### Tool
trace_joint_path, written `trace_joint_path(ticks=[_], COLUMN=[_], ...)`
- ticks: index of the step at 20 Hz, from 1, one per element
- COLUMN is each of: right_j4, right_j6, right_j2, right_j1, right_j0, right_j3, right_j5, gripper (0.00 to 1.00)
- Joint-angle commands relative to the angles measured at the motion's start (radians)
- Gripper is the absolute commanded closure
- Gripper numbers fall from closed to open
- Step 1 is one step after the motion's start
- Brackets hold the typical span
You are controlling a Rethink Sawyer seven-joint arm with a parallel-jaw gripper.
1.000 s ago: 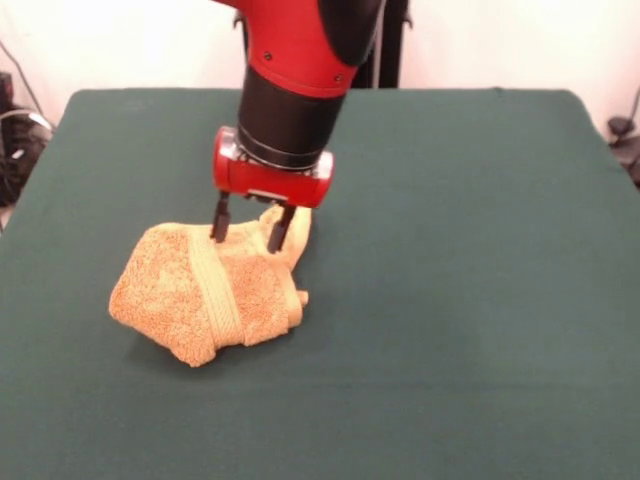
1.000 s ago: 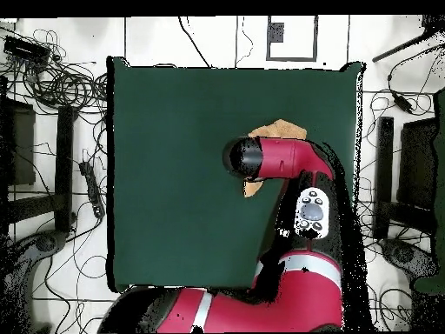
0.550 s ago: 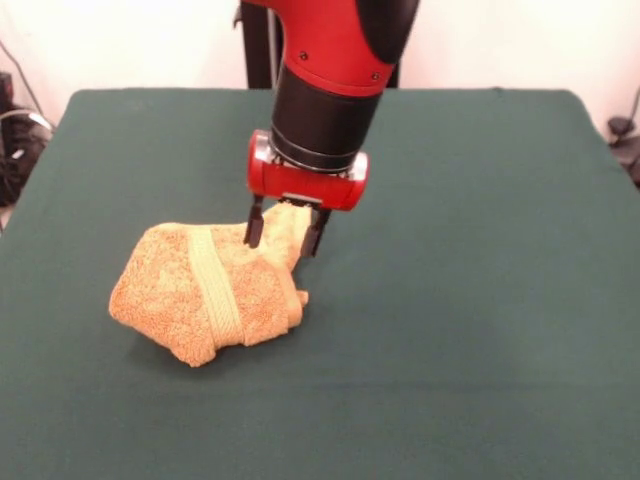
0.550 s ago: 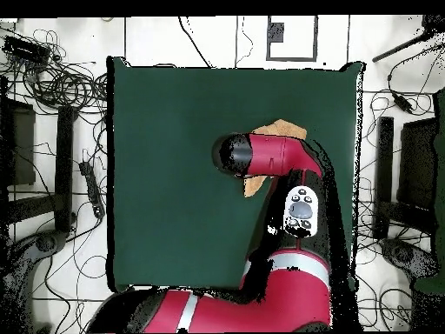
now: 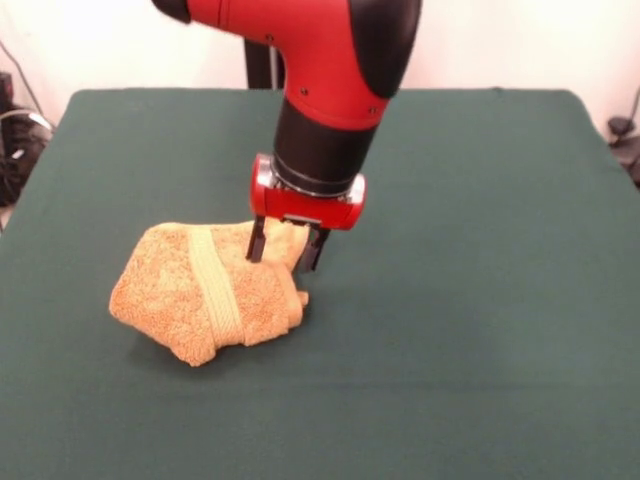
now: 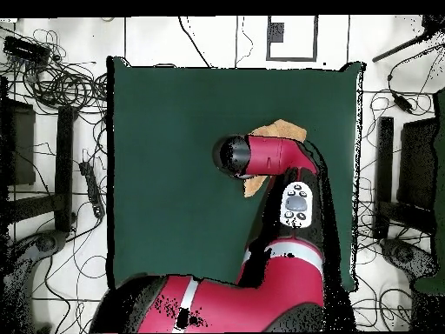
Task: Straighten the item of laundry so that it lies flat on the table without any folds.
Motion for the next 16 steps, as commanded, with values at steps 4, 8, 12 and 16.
trace_joint_path(ticks=[4,8,12,16], right_j4=[0.019,0.016,0.018,0.004], right_j6=[0.219,0.203,0.19,0.185], right_j2=[0.031,0.034,0.039,0.024], right_j1=[0.206,0.224,0.228,0.245], right_j0=[0.038,0.026,0.019,0.029], right_j3=[-0.075,-0.093,-0.107,-0.131], right_j5=[-0.076,-0.106,-0.114,-0.123], gripper=[0.0,0.0,0.0,0.0])
